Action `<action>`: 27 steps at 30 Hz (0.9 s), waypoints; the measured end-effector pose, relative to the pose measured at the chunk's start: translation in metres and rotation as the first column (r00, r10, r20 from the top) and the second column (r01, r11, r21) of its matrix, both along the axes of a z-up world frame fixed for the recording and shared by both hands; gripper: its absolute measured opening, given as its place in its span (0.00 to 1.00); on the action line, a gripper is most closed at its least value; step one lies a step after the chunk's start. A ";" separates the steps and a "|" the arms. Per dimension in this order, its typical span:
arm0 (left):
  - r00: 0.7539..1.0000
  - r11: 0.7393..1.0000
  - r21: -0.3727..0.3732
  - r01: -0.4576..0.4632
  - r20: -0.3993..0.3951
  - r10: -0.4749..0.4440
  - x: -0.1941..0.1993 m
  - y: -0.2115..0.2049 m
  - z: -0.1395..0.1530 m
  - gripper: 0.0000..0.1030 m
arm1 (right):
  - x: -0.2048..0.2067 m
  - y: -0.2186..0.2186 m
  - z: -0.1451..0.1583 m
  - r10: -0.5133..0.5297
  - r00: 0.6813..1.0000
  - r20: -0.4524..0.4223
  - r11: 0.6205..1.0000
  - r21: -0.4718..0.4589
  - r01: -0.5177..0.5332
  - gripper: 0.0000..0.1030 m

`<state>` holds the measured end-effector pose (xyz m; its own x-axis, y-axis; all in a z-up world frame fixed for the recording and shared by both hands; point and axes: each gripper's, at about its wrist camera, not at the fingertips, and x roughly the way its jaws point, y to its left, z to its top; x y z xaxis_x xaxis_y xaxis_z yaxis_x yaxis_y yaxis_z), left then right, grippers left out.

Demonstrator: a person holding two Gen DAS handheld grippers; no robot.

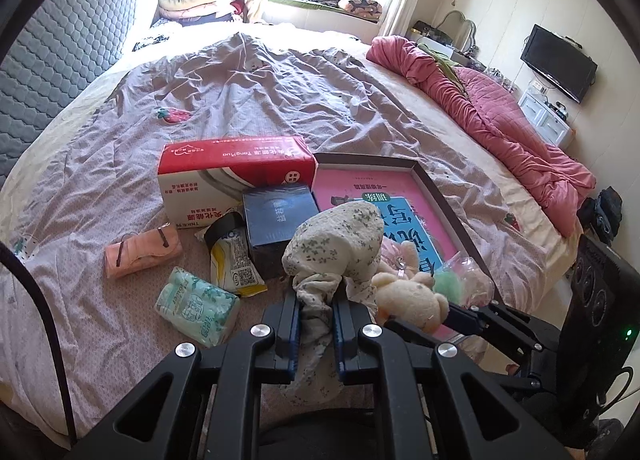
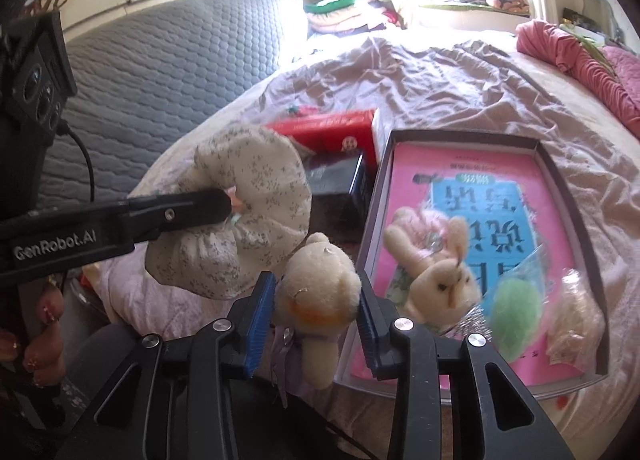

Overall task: Organize soft objects
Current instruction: 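Carry the scrunchie and the teddy bear over the pink book tray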

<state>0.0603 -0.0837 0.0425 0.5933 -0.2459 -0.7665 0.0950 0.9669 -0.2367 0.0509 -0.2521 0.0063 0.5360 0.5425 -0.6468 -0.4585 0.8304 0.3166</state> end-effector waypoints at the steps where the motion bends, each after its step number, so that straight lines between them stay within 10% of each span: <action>1: 1.000 1.000 -0.002 0.003 0.006 -0.003 0.000 -0.002 0.003 0.13 | 0.000 -0.004 0.005 -0.014 1.000 0.012 1.000 0.006 0.014 0.39; 27: 0.983 0.981 -0.078 0.176 -0.033 -0.179 0.007 -0.068 -0.001 0.13 | 0.001 -0.107 0.056 -0.290 0.947 0.134 0.956 0.093 0.280 0.39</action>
